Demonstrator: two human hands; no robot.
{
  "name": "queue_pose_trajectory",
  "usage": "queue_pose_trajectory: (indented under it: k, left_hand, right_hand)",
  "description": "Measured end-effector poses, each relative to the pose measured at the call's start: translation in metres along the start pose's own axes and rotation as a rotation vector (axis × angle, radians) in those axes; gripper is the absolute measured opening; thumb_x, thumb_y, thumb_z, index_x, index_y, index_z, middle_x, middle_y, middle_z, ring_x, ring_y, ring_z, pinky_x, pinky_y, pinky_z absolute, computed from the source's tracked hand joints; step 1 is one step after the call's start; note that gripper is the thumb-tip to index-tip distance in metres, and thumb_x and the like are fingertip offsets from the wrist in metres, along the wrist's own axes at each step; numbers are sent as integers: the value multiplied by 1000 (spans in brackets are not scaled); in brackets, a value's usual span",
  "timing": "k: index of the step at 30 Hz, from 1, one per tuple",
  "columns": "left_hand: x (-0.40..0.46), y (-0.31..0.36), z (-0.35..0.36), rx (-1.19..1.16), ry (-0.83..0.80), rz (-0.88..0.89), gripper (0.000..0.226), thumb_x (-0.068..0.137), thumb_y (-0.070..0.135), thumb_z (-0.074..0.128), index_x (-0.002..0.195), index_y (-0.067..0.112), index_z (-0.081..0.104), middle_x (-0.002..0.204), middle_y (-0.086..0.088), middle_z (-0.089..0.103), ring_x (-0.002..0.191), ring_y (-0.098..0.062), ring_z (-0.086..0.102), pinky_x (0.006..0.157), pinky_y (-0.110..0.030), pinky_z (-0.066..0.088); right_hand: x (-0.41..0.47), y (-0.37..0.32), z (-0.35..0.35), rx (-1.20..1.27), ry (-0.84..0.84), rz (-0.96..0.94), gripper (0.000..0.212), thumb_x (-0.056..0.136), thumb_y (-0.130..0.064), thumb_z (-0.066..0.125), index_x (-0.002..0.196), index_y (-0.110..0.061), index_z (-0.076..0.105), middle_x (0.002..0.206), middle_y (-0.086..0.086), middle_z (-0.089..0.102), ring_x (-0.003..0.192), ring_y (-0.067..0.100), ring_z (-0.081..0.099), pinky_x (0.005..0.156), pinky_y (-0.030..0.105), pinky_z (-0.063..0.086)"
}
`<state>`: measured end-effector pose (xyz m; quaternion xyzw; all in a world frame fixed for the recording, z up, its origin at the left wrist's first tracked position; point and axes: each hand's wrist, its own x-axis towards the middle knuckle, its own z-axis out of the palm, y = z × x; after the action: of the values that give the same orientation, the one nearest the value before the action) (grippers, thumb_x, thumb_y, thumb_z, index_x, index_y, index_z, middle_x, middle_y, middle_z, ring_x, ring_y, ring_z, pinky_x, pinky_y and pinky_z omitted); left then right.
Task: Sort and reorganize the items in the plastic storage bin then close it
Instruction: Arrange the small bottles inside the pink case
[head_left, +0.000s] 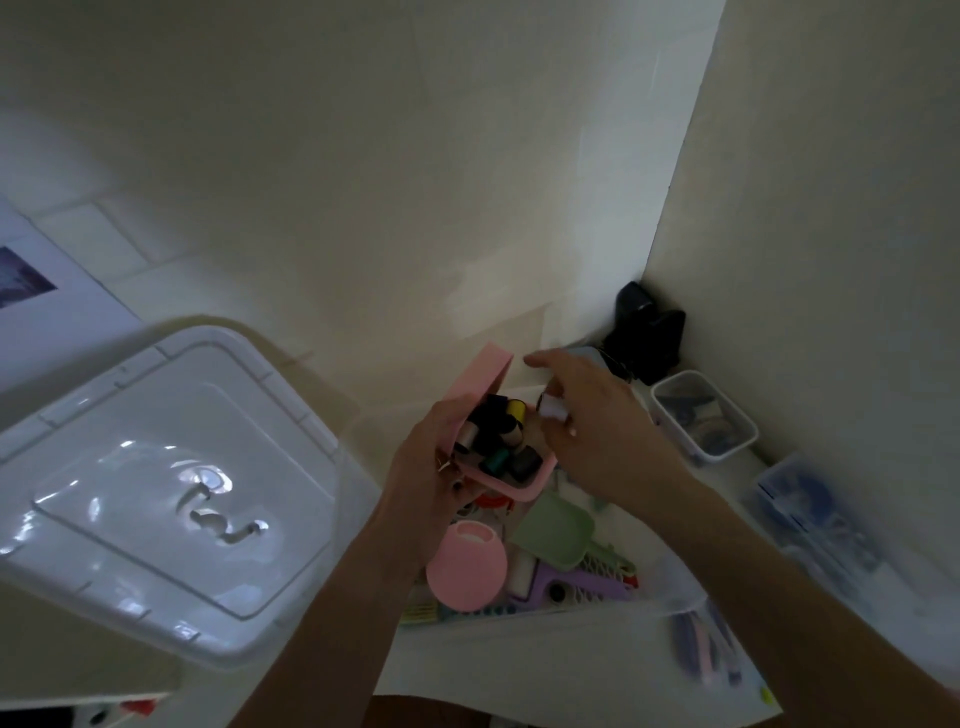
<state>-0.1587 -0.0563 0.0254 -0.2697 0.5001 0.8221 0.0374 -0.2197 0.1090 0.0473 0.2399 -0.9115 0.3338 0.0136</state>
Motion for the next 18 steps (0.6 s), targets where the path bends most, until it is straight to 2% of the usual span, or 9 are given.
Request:
queue_pose_trajectory:
  k: [2, 5, 7, 9, 10, 12, 14, 16, 18]
  left_hand:
    - [-1, 0, 0, 4, 0, 4, 27, 88, 33, 67, 113, 22, 70, 111, -8, 74, 106, -31, 69, 94, -51, 56]
    - [-2, 0, -1, -6, 14, 10, 34, 87, 34, 67, 118, 20, 68, 114, -10, 73, 107, -32, 69, 94, -50, 56]
    - [-1, 0, -4, -19, 9, 13, 35, 87, 33, 68, 119, 20, 69, 116, -10, 72, 108, -31, 69, 96, -51, 55]
    - [0, 1, -7, -50, -11, 19, 26, 89, 31, 66, 111, 22, 73, 114, -9, 74, 106, -30, 70, 97, -51, 54]
    - [0, 1, -8, -65, -30, 25, 19, 89, 30, 65, 102, 24, 78, 108, -8, 75, 102, -28, 71, 94, -49, 56]
    - [-3, 3, -9, -98, -74, 42, 17, 86, 30, 64, 86, 27, 81, 93, -4, 77, 87, -21, 73, 83, -42, 58]
    - [-6, 2, -7, -159, -105, 51, 22, 80, 31, 65, 93, 22, 81, 93, -6, 76, 82, -21, 73, 74, -37, 56]
    - [-5, -6, -5, -230, -157, 42, 36, 81, 30, 65, 112, 13, 74, 104, -12, 72, 93, -28, 68, 77, -39, 52]
    - [-4, -17, -4, -287, -198, 3, 50, 84, 32, 68, 128, 7, 65, 120, -20, 62, 106, -35, 59, 88, -45, 48]
  right_hand:
    - [4, 2, 6, -121, -9, -29, 50, 82, -15, 63, 129, -24, 49, 99, -3, 68, 86, 18, 65, 69, 34, 52]
    - [5, 3, 13, -272, -47, -9, 44, 82, -24, 67, 123, -27, 51, 101, -8, 72, 93, 12, 65, 75, 28, 49]
    - [0, 2, 10, -224, 4, -3, 39, 83, -30, 69, 120, -28, 56, 107, -10, 70, 96, 10, 64, 79, 26, 49]
    - [-9, 3, 6, -51, 116, 50, 42, 83, -41, 72, 121, -31, 57, 113, -14, 64, 97, 5, 59, 80, 25, 49]
    - [-15, 6, 6, 72, 139, 97, 54, 79, -46, 75, 127, -33, 53, 118, -16, 59, 99, 1, 57, 81, 23, 49]
    - [-26, 10, 11, 359, 29, 178, 99, 62, -54, 85, 145, -36, 32, 130, -21, 47, 109, -5, 52, 90, 22, 48]
    - [-31, 16, 22, 426, -112, 119, 133, 51, -58, 88, 154, -33, 7, 144, -20, 38, 120, -9, 48, 102, 26, 45]
    - [-24, 19, 31, 398, -163, 44, 139, 52, -53, 90, 155, -26, 1, 146, -16, 41, 124, -8, 48, 106, 20, 41]
    - [-11, 14, 29, 360, -174, 14, 131, 55, -48, 91, 153, -28, 7, 140, -15, 45, 123, -5, 49, 103, 17, 42]
